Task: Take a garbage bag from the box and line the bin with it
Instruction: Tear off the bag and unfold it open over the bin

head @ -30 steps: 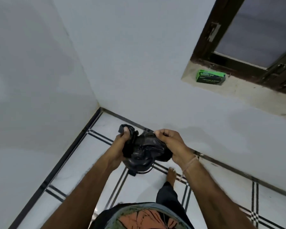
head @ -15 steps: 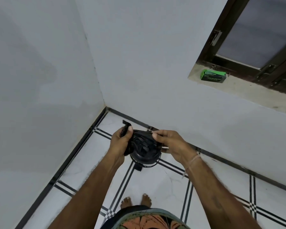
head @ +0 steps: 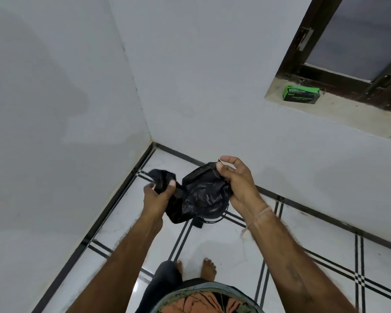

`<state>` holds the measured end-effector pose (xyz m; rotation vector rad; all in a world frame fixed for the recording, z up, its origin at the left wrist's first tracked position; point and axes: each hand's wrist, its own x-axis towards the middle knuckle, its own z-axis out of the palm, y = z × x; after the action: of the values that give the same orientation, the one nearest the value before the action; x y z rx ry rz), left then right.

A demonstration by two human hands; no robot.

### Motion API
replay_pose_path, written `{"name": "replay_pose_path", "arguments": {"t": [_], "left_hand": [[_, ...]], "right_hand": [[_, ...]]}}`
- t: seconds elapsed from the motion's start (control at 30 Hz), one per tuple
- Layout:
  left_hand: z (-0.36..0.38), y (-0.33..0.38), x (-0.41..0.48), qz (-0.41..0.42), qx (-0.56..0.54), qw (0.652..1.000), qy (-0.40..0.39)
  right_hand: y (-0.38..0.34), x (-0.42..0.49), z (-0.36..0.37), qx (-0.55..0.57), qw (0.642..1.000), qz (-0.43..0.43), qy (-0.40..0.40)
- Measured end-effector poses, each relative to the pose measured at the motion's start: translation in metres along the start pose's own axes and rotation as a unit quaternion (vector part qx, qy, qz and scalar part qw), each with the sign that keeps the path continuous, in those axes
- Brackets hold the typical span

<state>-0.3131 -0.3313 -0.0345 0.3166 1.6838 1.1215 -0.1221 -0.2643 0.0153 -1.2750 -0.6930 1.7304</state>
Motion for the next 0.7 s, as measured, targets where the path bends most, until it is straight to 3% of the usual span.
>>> {"name": "replay_pose_path", "arguments": {"t": [0.07, 0.13, 0.2, 0.27, 0.47, 0.6, 0.7], "left_hand": [[0.001, 0.008, -0.006, 0.110, 0.146, 0.980, 0.076], [0.005, 0.021, -0.014, 0.226, 0.168, 0.959, 0.015], [0.009, 0.043, -0.015, 0.218, 0.117, 0.957, -0.151], [0.006, 0.059, -0.004, 0.202, 0.099, 0.943, -0.244], [-0.013, 0.073, 0.016, 0.223, 0.023, 0.953, -0.201], [-0.020, 0.078, 0.023, 0.225, 0.008, 0.954, -0.199], [-0.022, 0.076, 0.025, 0.221, 0.014, 0.950, -0.218]], "right_hand": [[-0.001, -0.001, 0.010, -0.029, 0.999, -0.007, -0.025], [-0.004, -0.001, 0.023, -0.054, 0.997, -0.010, -0.049], [-0.008, -0.001, 0.037, -0.059, 0.995, 0.005, -0.076], [-0.011, 0.000, 0.052, -0.041, 0.995, 0.015, -0.094], [-0.001, -0.002, 0.073, 0.055, 0.997, -0.044, -0.009], [0.021, -0.018, 0.077, -0.008, 0.997, -0.067, -0.028], [0.030, -0.021, 0.085, 0.007, 0.995, -0.077, 0.058]]}}
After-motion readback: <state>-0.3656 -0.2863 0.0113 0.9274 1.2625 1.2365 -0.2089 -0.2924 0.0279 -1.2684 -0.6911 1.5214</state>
